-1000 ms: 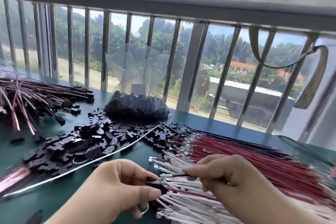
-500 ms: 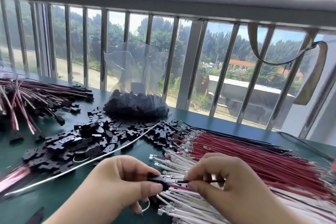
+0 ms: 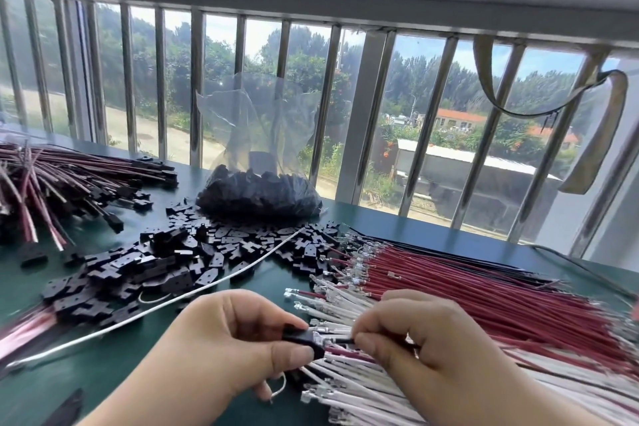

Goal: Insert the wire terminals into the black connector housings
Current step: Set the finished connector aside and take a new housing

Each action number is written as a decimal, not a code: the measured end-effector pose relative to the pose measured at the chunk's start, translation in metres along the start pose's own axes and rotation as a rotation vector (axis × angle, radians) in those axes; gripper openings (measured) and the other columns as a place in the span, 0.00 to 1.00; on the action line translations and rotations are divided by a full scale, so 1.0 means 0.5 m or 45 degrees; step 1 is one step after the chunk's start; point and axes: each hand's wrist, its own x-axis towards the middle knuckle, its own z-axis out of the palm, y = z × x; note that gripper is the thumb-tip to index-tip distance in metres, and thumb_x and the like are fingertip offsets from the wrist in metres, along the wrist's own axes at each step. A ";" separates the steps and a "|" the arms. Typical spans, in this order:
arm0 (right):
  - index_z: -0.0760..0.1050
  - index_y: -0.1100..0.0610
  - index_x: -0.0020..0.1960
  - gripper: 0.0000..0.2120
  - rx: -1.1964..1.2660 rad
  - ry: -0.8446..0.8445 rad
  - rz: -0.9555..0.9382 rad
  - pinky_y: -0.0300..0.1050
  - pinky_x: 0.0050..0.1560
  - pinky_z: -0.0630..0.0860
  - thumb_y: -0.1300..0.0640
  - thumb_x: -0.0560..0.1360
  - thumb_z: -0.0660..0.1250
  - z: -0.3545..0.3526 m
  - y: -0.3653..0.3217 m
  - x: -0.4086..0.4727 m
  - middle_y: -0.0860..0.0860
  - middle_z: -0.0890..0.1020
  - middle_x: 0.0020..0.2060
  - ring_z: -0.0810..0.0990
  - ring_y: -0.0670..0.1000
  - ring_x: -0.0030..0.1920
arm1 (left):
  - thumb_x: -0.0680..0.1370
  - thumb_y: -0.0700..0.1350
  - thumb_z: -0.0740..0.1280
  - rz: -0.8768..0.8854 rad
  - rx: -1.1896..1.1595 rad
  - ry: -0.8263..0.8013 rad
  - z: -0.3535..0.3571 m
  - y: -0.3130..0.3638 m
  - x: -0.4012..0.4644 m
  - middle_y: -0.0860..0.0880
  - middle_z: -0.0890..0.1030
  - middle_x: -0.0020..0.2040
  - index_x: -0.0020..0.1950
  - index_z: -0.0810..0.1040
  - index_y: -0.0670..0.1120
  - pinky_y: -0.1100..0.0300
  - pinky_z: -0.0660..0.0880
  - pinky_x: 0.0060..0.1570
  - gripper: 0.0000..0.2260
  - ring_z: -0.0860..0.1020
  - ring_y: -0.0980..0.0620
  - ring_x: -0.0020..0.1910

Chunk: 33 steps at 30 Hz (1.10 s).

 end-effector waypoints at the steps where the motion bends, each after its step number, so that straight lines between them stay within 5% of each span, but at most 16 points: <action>1: 0.76 0.42 0.44 0.03 -0.005 -0.017 -0.015 0.28 0.41 0.69 0.51 0.74 0.67 -0.001 0.000 0.000 0.34 0.77 0.41 0.76 0.39 0.44 | 0.47 0.42 0.76 0.006 0.002 0.002 0.001 0.000 0.000 0.43 0.82 0.28 0.34 0.85 0.43 0.64 0.74 0.21 0.17 0.77 0.52 0.21; 8: 0.77 0.46 0.44 0.03 0.054 -0.062 -0.089 0.25 0.41 0.67 0.49 0.72 0.66 0.003 -0.005 0.006 0.33 0.76 0.38 0.76 0.36 0.42 | 0.52 0.42 0.84 -0.008 0.051 -0.079 0.007 -0.011 0.001 0.44 0.82 0.28 0.35 0.85 0.45 0.63 0.74 0.23 0.15 0.77 0.51 0.22; 12: 0.76 0.46 0.45 0.03 0.065 -0.047 -0.076 0.25 0.42 0.68 0.50 0.72 0.68 0.012 -0.003 0.006 0.34 0.76 0.39 0.76 0.37 0.42 | 0.48 0.49 0.79 0.025 0.081 -0.076 0.007 -0.017 0.003 0.44 0.82 0.29 0.37 0.85 0.47 0.59 0.77 0.26 0.20 0.78 0.49 0.25; 17: 0.78 0.37 0.50 0.07 0.076 -0.057 0.019 0.29 0.44 0.69 0.43 0.73 0.67 0.005 0.008 0.006 0.36 0.75 0.46 0.75 0.38 0.46 | 0.47 0.51 0.78 0.039 0.082 -0.062 0.003 -0.018 0.006 0.43 0.81 0.28 0.38 0.85 0.46 0.61 0.75 0.25 0.22 0.78 0.48 0.24; 27: 0.77 0.51 0.39 0.10 0.048 0.015 -0.170 0.27 0.36 0.64 0.46 0.74 0.65 0.035 0.015 0.000 0.41 0.70 0.30 0.71 0.39 0.35 | 0.45 0.45 0.79 -0.057 -0.006 -0.122 0.011 -0.023 0.002 0.40 0.81 0.28 0.33 0.83 0.40 0.57 0.80 0.29 0.20 0.81 0.44 0.27; 33: 0.79 0.51 0.40 0.07 0.218 -0.071 -0.089 0.24 0.40 0.66 0.49 0.73 0.70 0.021 0.013 0.006 0.41 0.73 0.28 0.73 0.39 0.34 | 0.37 0.54 0.83 -0.146 -0.034 -0.152 -0.002 -0.021 0.001 0.38 0.82 0.33 0.37 0.84 0.38 0.43 0.81 0.41 0.34 0.81 0.41 0.31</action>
